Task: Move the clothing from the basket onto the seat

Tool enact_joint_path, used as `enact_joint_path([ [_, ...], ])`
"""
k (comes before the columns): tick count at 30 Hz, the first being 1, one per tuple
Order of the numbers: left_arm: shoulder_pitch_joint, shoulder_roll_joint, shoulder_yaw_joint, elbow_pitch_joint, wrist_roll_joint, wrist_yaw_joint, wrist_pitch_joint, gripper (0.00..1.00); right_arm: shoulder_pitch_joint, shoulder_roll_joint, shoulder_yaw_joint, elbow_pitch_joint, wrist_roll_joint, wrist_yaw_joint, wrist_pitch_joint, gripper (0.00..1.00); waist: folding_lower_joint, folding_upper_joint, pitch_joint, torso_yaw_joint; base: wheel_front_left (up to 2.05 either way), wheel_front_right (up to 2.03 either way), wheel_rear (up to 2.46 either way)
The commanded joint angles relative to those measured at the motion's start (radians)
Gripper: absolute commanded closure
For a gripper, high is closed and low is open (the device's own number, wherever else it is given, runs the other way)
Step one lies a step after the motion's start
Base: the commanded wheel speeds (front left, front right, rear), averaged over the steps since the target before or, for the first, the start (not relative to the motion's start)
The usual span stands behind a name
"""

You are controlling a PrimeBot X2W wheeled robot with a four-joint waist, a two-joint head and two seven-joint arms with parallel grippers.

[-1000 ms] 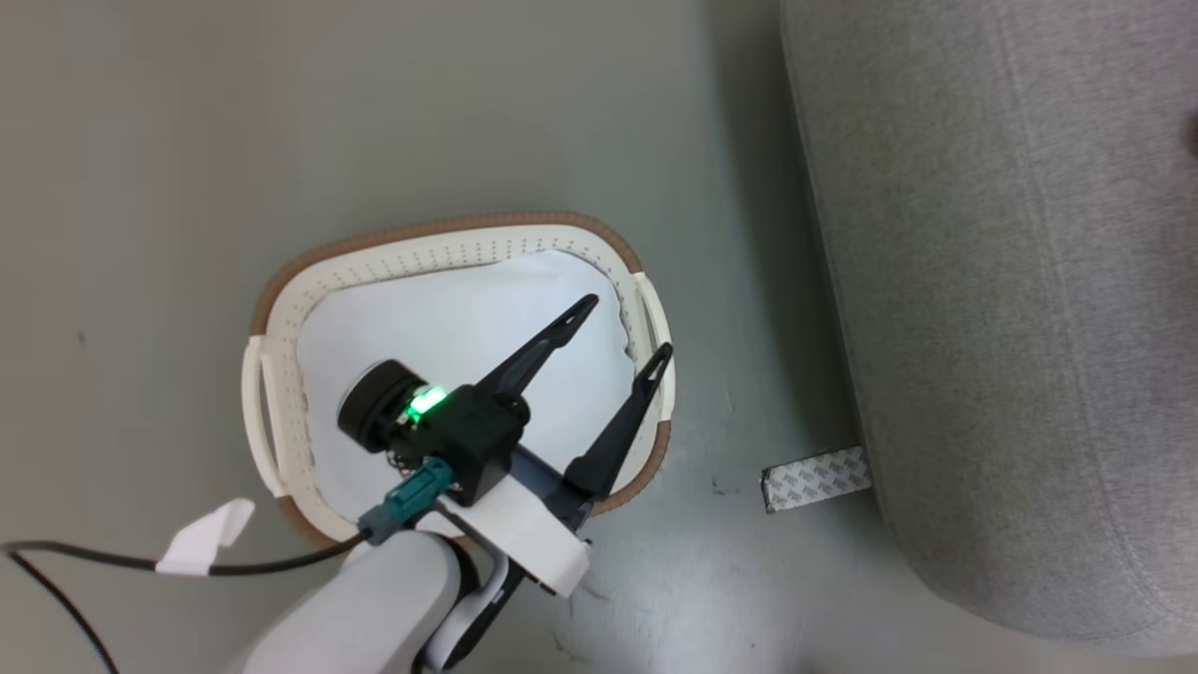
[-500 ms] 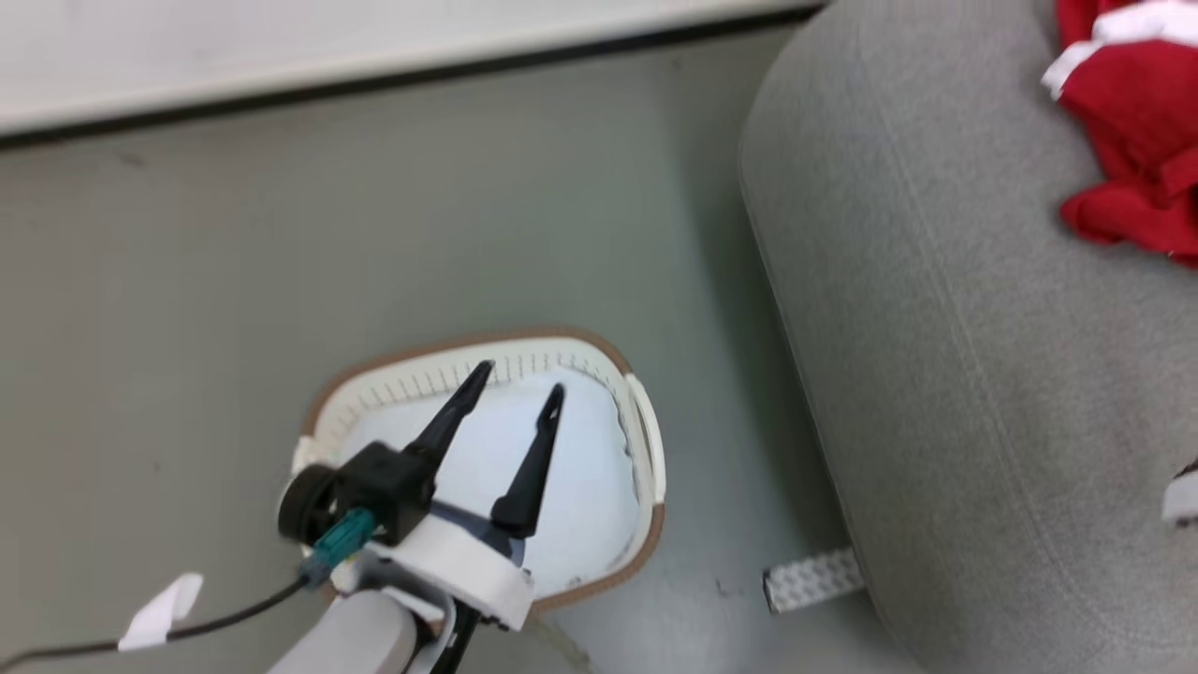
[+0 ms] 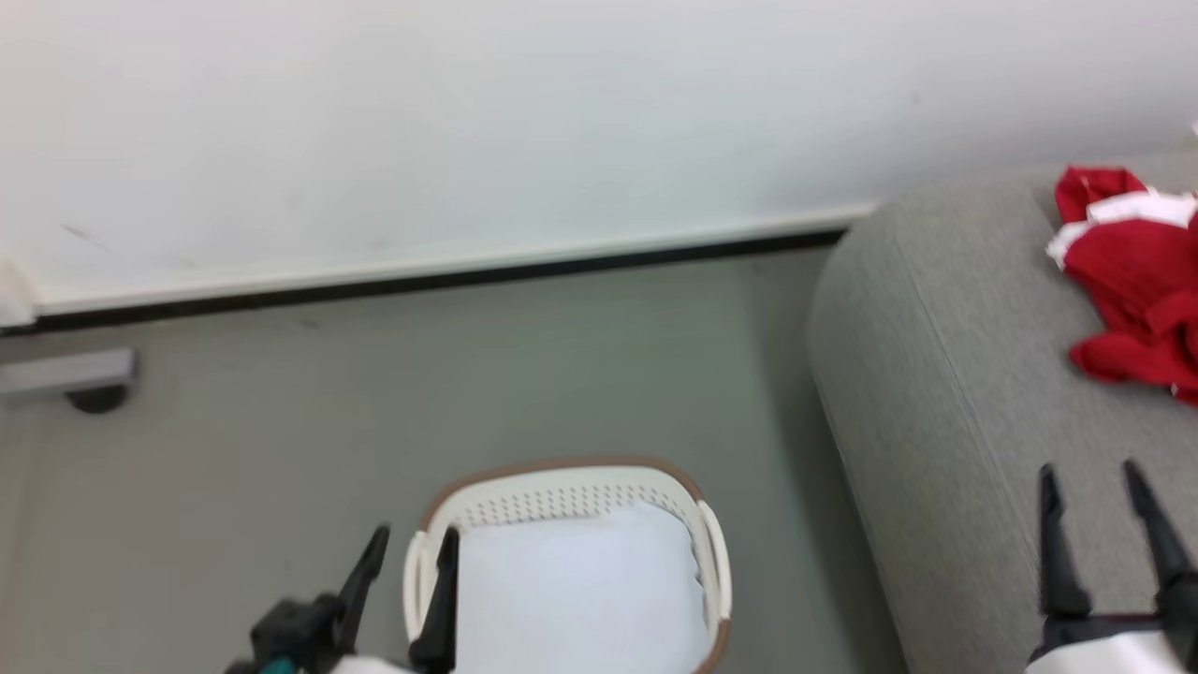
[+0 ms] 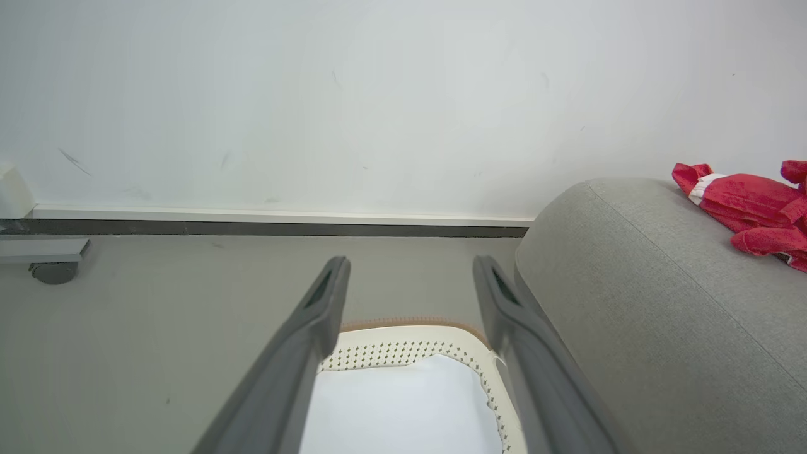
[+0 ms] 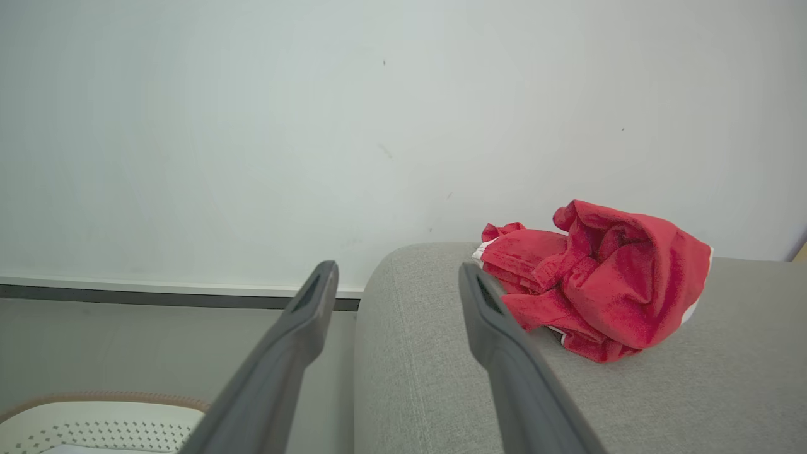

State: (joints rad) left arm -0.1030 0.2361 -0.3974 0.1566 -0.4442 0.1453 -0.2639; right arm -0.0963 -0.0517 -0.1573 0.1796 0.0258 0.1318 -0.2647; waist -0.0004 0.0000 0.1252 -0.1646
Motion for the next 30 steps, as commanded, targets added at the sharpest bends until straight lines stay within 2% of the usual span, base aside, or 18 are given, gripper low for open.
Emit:
enact_joint_path([
  [1, 0.039, -0.009, 0.018, 0.009, 0.018, -0.010, -0.001, 0.00, 0.030, 0.000, 0.018, -0.010, 0.005, -0.002, 0.001, 0.00, 0.0004, 0.0000, -0.070, 0.058, 0.00, 0.00, 0.00],
  [10, 0.155, -0.079, 0.149, 0.044, 0.105, -0.086, -0.001, 0.00, 0.135, -0.001, 0.087, 0.008, 0.057, -0.002, 0.001, 0.00, 0.0004, 0.0000, -0.130, 0.086, 0.00, 0.00, 0.00],
  [17, 0.191, -0.119, 0.242, 0.052, 0.163, -0.133, -0.001, 0.00, 0.140, 0.000, 0.120, 0.043, 0.065, -0.002, 0.001, 0.00, 0.0004, 0.0000, -0.146, 0.090, 0.00, 0.00, 0.00],
  [28, 0.197, -0.164, 0.317, 0.056, 0.230, -0.177, -0.001, 0.00, 0.114, 0.000, 0.155, 0.078, 0.066, -0.002, 0.001, 0.00, 0.0004, 0.0000, -0.158, 0.108, 0.00, 0.00, 0.00],
  [29, 0.187, -0.165, 0.317, 0.056, 0.219, -0.176, 0.000, 1.00, 0.120, 0.002, 0.157, 0.077, 0.069, 0.000, 0.000, 1.00, 0.0004, 0.0000, -0.158, 0.109, 0.00, 0.00, 0.00],
  [30, 0.187, -0.165, 0.315, 0.063, 0.219, -0.176, 0.000, 1.00, 0.122, 0.004, 0.157, 0.083, 0.070, 0.000, 0.000, 1.00, 0.0004, 0.0000, -0.158, 0.109, 0.00, 0.00, 0.00],
])
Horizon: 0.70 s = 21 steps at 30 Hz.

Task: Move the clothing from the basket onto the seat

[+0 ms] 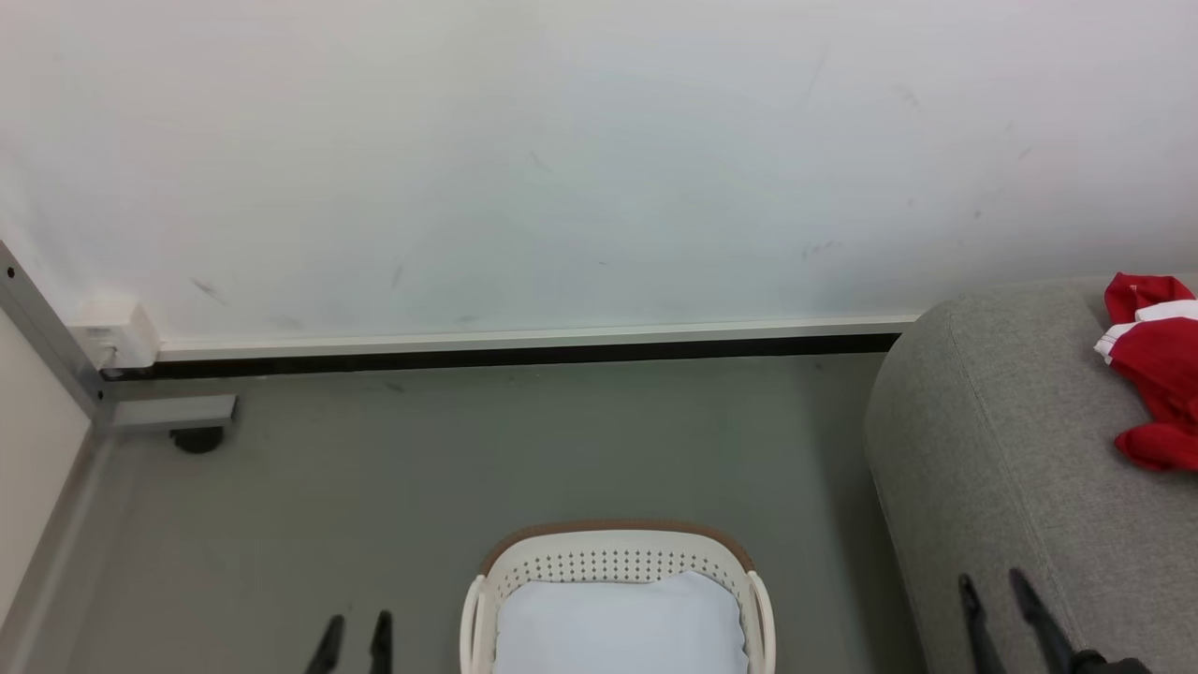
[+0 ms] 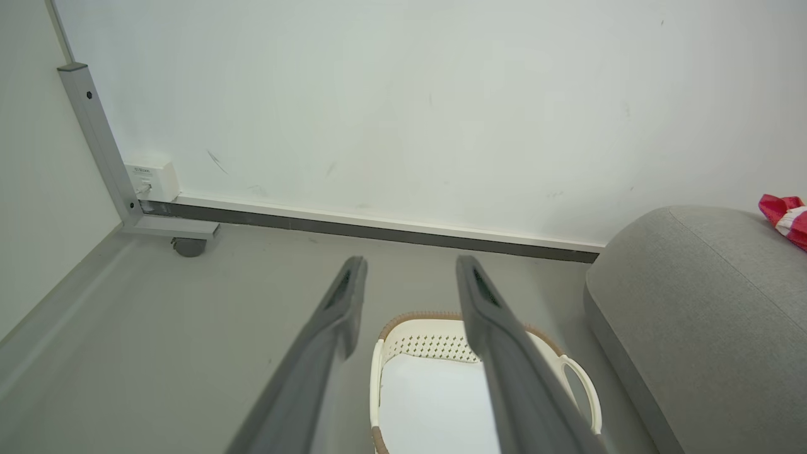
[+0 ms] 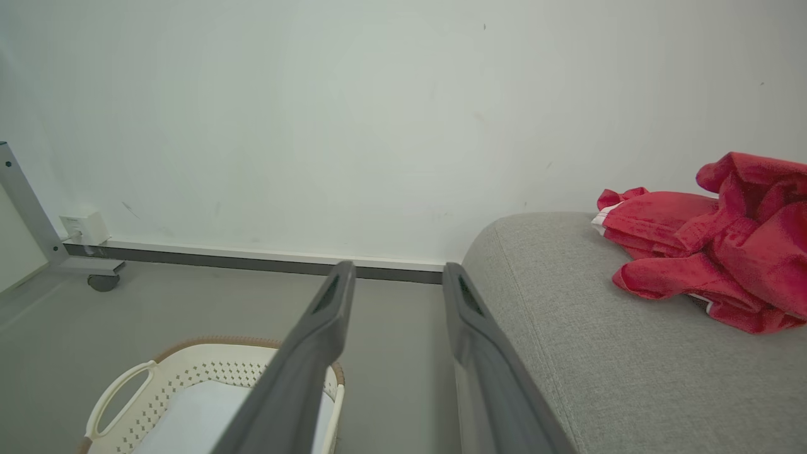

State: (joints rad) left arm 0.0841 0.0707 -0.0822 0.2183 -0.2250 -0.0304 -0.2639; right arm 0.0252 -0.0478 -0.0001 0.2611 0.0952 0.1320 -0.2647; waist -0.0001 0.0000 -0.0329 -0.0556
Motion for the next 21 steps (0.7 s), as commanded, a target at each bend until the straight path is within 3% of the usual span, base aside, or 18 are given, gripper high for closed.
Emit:
enact_joint_path([
  [1, 0.003, -0.001, 0.000, 0.011, 0.000, 0.000, 0.000, 1.00, 0.006, 0.002, 0.001, 0.009, 0.001, 0.000, 0.000, 1.00, 0.0001, 0.0000, 0.000, 0.000, 0.00, 0.00, 0.00],
  [3, 0.009, -0.003, -0.003, 0.030, -0.001, 0.000, 0.001, 1.00, 0.017, 0.006, 0.001, 0.026, 0.002, 0.000, 0.001, 1.00, 0.0001, 0.0000, 0.000, 0.000, 0.00, 0.00, 0.00],
  [21, -0.042, -0.007, 0.046, 0.029, -0.324, -0.024, 0.091, 1.00, -0.022, 0.003, -0.027, 0.015, 0.356, 0.000, 0.089, 1.00, 0.0001, 0.0000, 0.005, 0.008, 0.00, 0.00, 0.00],
])
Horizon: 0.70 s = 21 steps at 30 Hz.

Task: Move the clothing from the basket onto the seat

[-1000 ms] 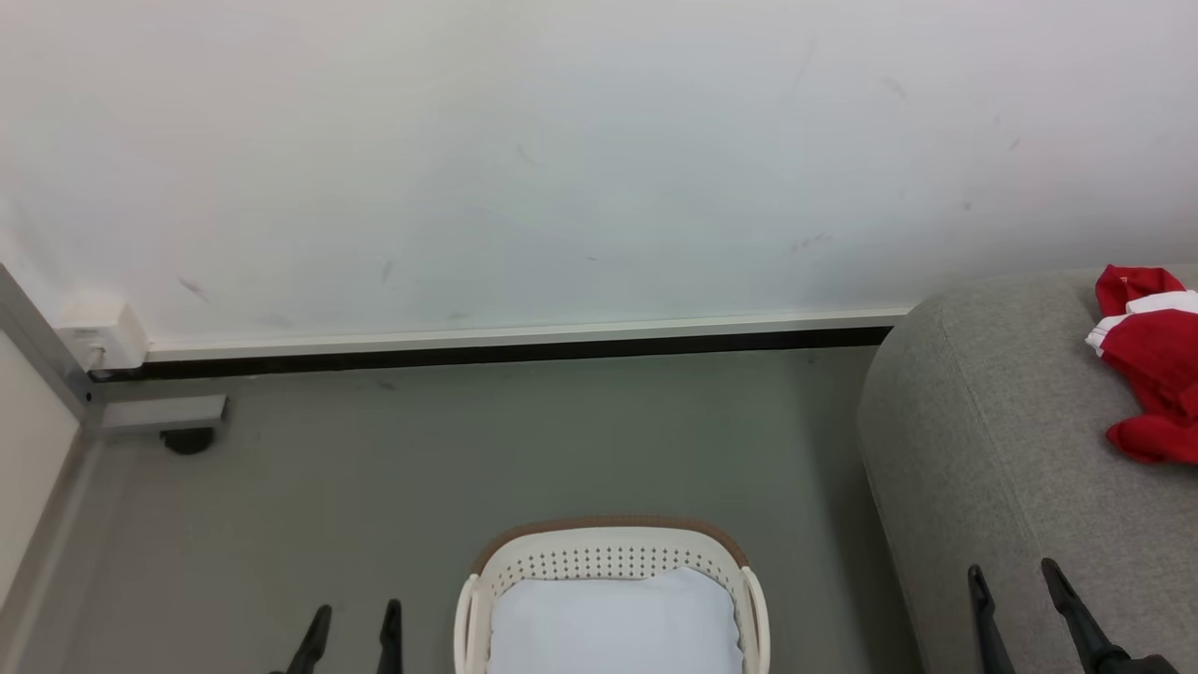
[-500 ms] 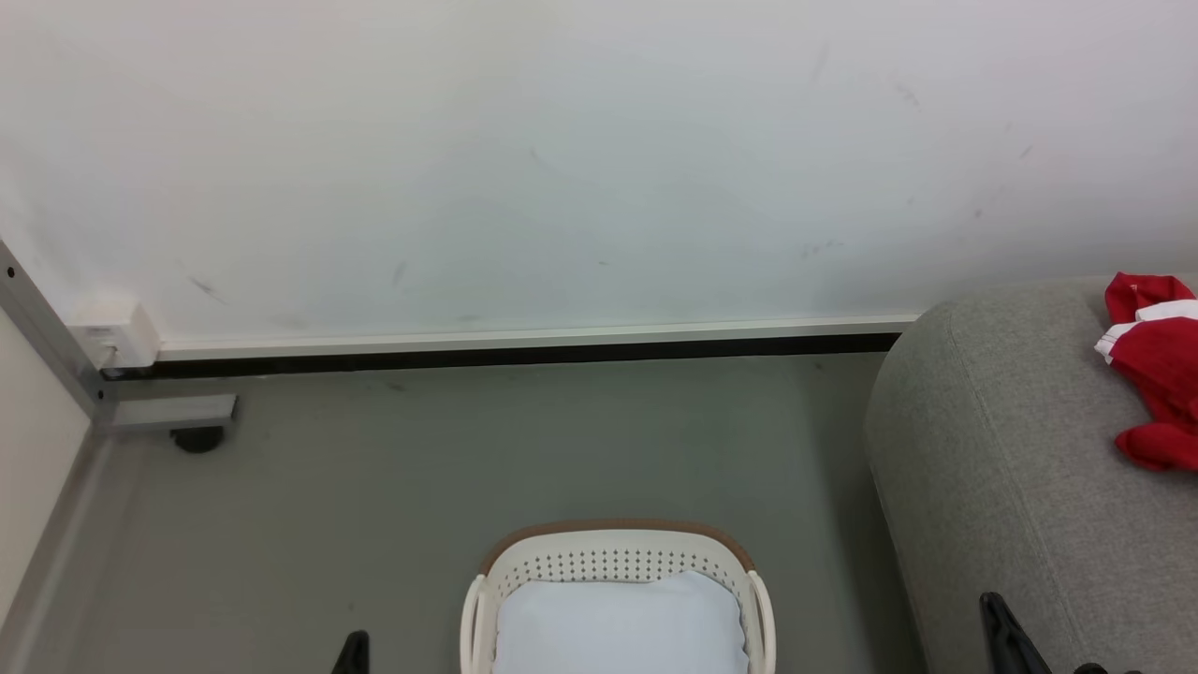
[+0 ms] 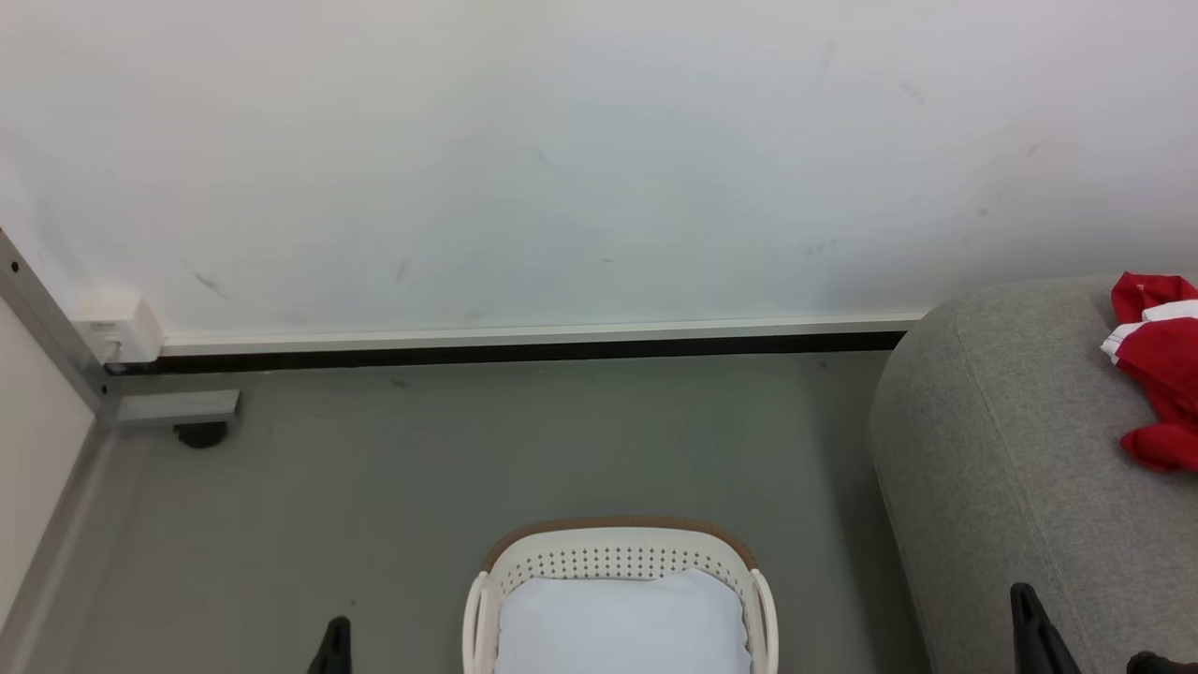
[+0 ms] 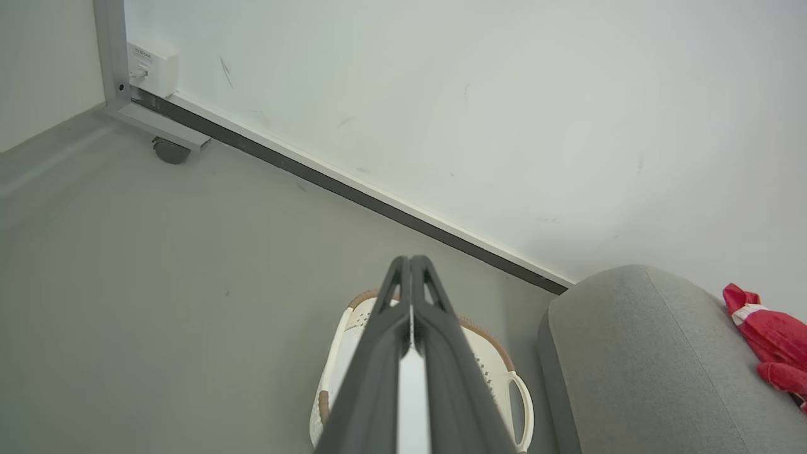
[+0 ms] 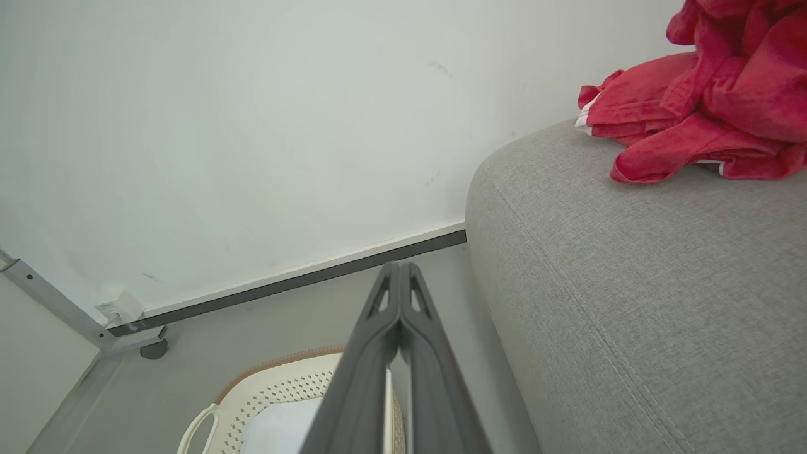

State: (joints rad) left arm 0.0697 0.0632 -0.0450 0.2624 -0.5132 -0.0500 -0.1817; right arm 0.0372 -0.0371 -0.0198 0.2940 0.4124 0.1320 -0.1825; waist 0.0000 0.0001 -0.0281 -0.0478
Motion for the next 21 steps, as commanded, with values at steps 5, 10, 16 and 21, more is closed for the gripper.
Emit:
enact_joint_path([
  [5, -0.039, 0.000, 0.020, -0.016, -0.116, -0.010, 0.029, 1.00, -0.042, -0.008, -0.014, -0.021, 0.126, 0.000, 0.028, 1.00, 0.0000, -0.0001, 0.002, 0.003, 0.00, 0.00, 0.00],
  [10, -0.050, -0.001, 0.030, -0.016, -0.191, -0.015, 0.050, 1.00, -0.052, -0.009, -0.020, -0.024, 0.207, -0.001, 0.049, 1.00, 0.0000, -0.0001, 0.003, 0.005, 0.00, 0.00, 0.00],
  [16, -0.063, -0.002, 0.042, -0.017, -0.273, -0.022, 0.072, 1.00, -0.060, -0.010, -0.027, -0.027, 0.298, -0.001, 0.071, 1.00, 0.0000, -0.0001, 0.005, 0.008, 0.00, 0.00, 0.00],
  [21, -0.070, -0.003, 0.050, -0.017, -0.327, -0.026, 0.086, 1.00, -0.067, -0.010, -0.032, -0.029, 0.356, -0.001, 0.086, 1.00, 0.0000, -0.0001, 0.006, 0.009, 0.00, 0.00, 0.00],
])
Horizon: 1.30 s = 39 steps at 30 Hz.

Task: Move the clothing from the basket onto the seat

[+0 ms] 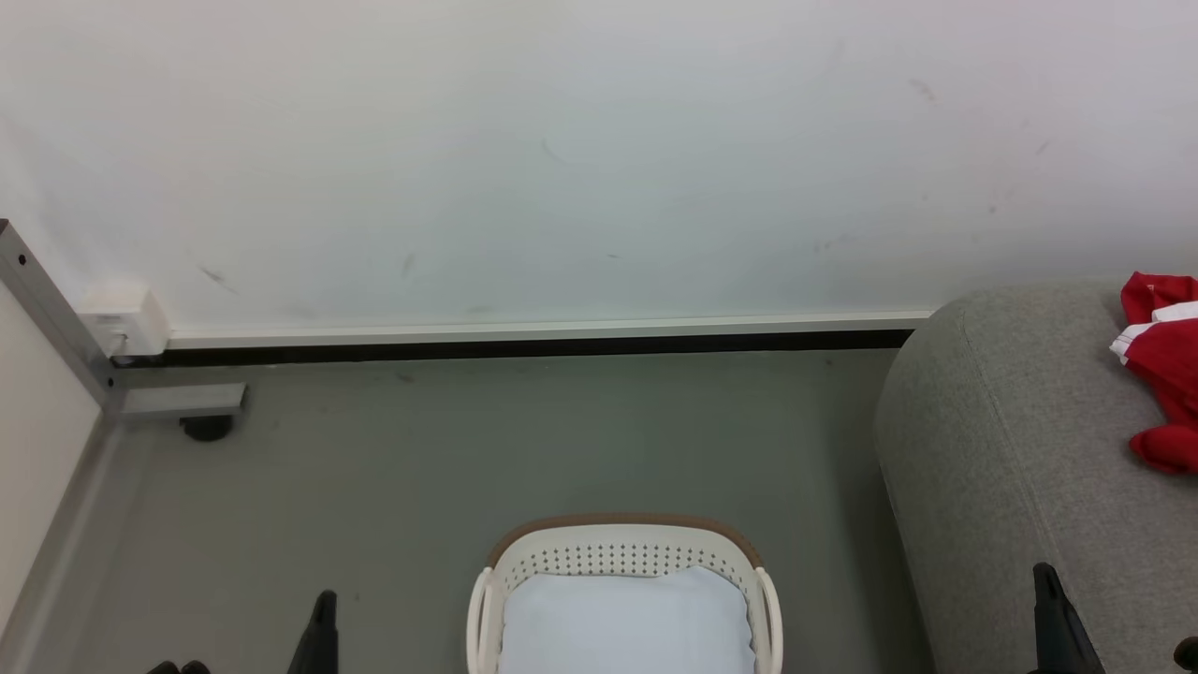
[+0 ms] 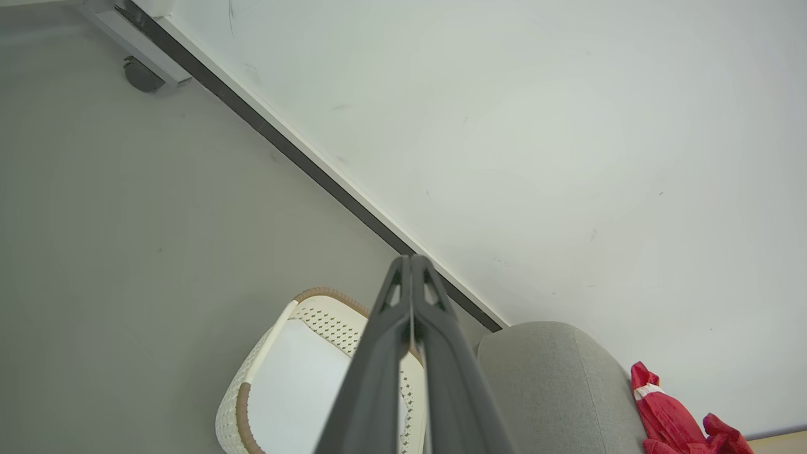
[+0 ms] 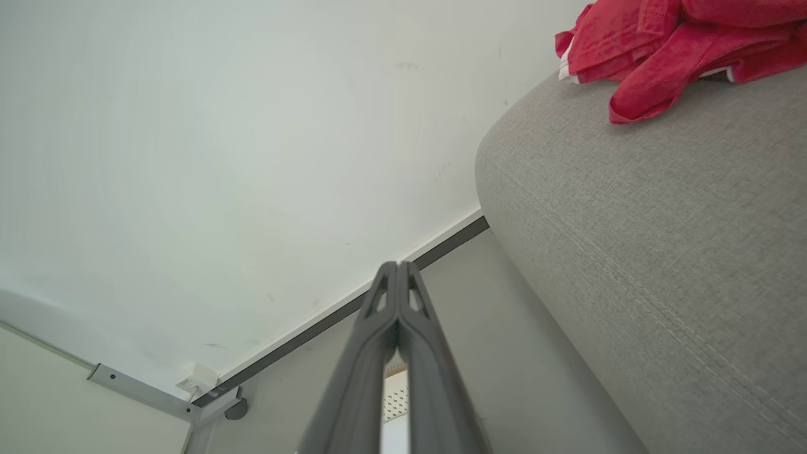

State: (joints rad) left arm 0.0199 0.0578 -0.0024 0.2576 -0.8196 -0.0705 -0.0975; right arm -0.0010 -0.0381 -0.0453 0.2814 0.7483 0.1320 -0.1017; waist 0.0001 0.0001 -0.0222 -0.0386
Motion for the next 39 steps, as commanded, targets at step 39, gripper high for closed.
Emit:
enact_joint_path([
  [39, -0.083, -0.002, 0.069, -0.014, -0.442, -0.037, 0.117, 1.00, -0.075, -0.014, -0.042, -0.029, 0.481, -0.001, 0.122, 1.00, -0.0001, -0.0001, 0.011, 0.017, 0.00, 0.00, 0.00],
])
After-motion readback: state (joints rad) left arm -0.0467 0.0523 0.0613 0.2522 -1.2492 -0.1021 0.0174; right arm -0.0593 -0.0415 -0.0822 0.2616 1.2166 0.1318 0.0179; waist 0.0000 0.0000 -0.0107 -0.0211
